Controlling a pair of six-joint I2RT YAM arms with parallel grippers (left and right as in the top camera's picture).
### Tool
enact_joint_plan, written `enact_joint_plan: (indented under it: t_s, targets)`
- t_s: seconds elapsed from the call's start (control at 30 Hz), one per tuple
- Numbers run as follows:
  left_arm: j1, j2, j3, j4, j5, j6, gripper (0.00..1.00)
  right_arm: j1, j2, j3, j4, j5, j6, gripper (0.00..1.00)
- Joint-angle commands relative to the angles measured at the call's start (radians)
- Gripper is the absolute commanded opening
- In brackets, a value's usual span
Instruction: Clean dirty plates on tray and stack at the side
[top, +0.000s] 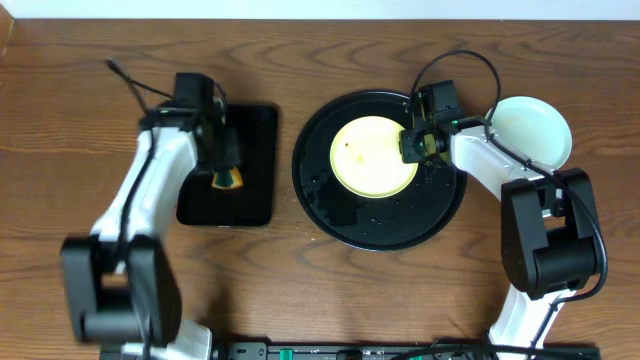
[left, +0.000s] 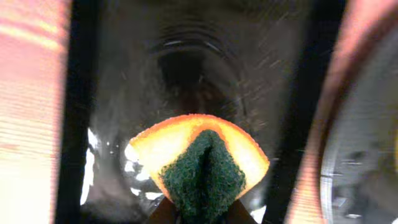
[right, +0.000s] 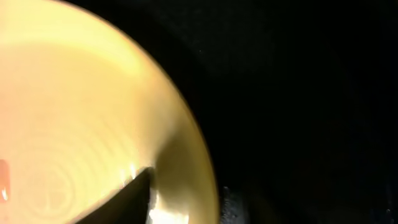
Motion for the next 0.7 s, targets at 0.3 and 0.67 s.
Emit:
enact_joint_plan:
  t_s: [0.3, 0.67]
  targets:
    - [0.002, -0.143, 0.032, -0.027, 0.006, 0.051, 0.08, 0.003, 0.020, -0.010, -0.006, 0.014, -0.005, 0.26]
    - [-0.034, -0.139, 0.021, 0.050, -0.103, 0.053, 0.07, 0.003, 0.020, -0.010, -0.006, 0.014, -0.005, 0.25]
